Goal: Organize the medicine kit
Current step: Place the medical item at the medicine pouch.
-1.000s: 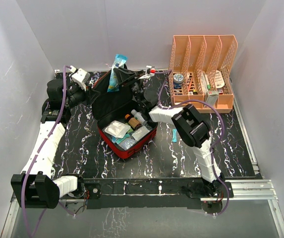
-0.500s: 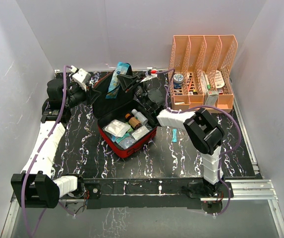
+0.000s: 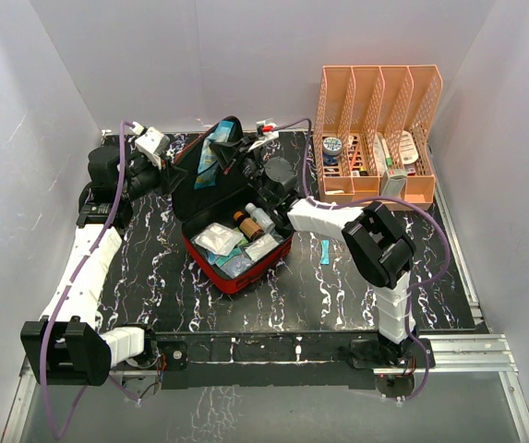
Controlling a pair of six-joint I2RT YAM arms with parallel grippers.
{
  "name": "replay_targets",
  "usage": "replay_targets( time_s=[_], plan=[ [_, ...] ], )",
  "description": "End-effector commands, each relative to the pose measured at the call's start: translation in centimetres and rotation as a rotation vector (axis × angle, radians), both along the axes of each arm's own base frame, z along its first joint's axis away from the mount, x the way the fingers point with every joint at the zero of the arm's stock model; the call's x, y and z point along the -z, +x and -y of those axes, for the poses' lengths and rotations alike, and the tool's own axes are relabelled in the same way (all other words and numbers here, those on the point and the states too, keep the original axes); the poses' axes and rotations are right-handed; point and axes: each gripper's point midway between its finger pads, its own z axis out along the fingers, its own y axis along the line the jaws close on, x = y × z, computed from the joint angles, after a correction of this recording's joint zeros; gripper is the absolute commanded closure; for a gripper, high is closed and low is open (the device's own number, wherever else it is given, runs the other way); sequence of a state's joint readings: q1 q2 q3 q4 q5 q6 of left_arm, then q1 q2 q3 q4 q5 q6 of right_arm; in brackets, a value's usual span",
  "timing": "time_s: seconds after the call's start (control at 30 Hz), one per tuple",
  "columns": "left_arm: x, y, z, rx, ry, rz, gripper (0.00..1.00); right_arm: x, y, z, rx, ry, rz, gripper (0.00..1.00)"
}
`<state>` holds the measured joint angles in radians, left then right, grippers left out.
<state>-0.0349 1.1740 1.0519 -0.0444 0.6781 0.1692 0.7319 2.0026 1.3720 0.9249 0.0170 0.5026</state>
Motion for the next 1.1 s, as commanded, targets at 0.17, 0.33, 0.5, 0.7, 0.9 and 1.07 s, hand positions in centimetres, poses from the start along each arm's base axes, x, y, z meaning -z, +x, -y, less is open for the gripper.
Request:
replay_targets(
  time_s=[0.17, 0.33, 0.5, 0.7, 0.9, 1.07],
  plan=[
    [-2.2, -0.7, 1.1, 0.066, -0.012, 0.061, 1.00, 1.0, -4.9, -3.8, -0.155, -0.149, 0.069, 1.00],
    [-2.3, -0.4, 1.1, 0.068, -0.015, 0.060, 1.00, 3.1, -6.3, -4.0, -0.185, -0.212, 0.040, 1.00],
    [-2.4, -0.2, 1.1, 0.068, -0.011, 0.063, 1.00, 3.9, -7.4, -4.4, -0.231, -0.281, 0.037, 1.00],
    [-2.2, -0.2, 1.1, 0.068, -0.013, 0.058, 1.00, 4.0, -9.7, -5.3, -0.321, -0.353, 0.068, 1.00],
    [-2.1, -0.5, 1.1, 0.069, -0.002, 0.058, 1.00, 3.4, -11.2, -3.4, -0.293, -0.379, 0.075, 0.88],
    [-1.9, -0.7, 1.1, 0.072, -0.003, 0.051, 1.00, 0.4, -11.6, -0.4, -0.200, -0.378, 0.107, 0.84]
  ],
)
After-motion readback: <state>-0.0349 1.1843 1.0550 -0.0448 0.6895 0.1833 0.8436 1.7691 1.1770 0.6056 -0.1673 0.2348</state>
